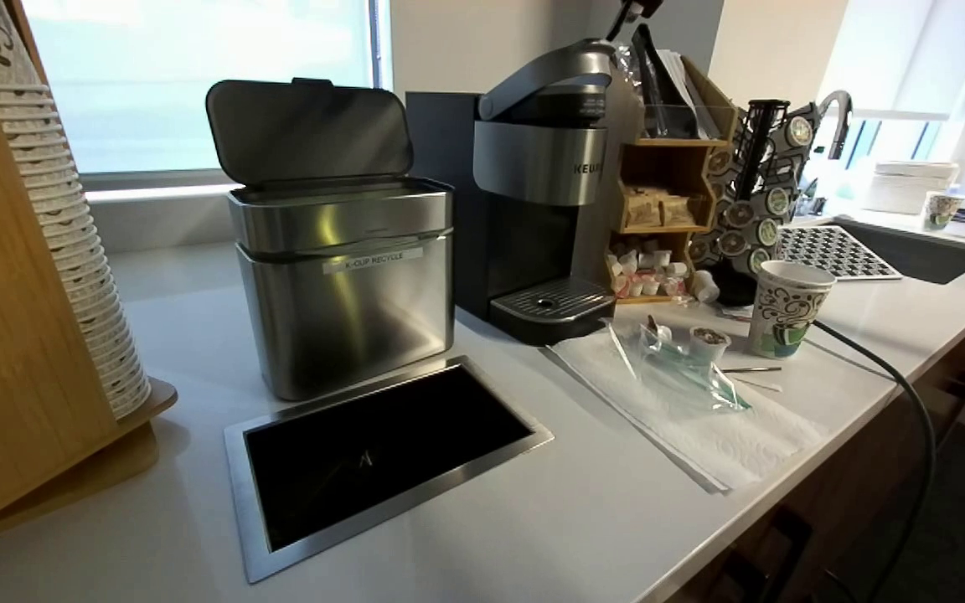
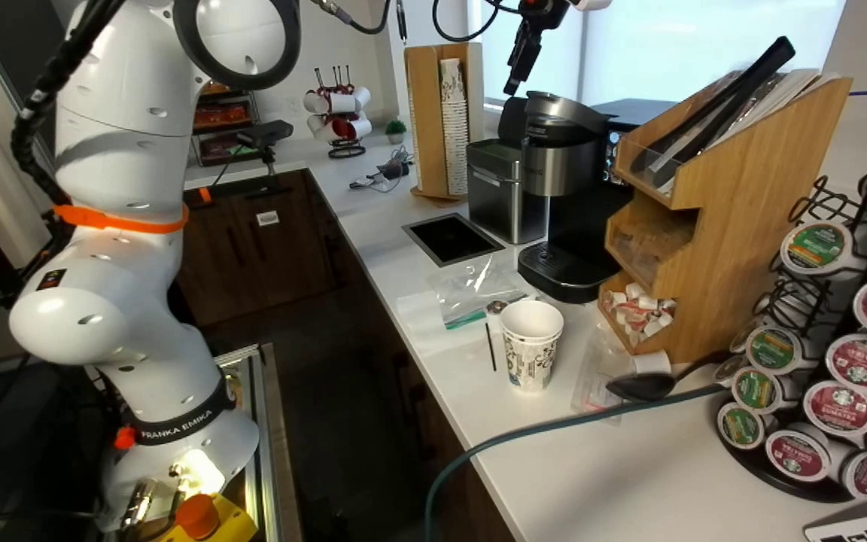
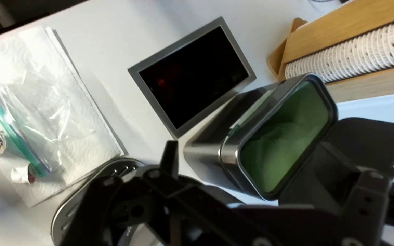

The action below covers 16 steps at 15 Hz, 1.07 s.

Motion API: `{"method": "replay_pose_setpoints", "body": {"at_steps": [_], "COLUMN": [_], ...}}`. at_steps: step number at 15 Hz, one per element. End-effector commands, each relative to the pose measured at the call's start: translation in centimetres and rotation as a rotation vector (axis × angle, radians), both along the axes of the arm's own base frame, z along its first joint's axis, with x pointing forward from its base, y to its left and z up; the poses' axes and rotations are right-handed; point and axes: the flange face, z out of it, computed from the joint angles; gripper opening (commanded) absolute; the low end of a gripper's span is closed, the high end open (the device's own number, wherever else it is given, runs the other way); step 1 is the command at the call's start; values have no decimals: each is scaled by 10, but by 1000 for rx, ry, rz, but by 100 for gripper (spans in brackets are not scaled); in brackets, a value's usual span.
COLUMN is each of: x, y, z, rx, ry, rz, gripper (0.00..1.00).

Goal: Close the lid on the coffeemaker.

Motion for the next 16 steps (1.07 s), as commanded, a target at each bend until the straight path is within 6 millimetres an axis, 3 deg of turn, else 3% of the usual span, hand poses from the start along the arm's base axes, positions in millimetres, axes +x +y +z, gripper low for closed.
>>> {"method": "replay_pose_setpoints", "body": {"at_steps": [1,7,10,11,16], "x": [-11,-32,-35,-34,-26], "y": [4,20,12,18,11], "z": [20,57,56,56,43], "rx": [-35,-13,-97,-51,-164], "ry": [-169,-311,-317,-311,-314], "rz": [78,389,527,447,534], "gripper": [100,100,100,100,100]}}
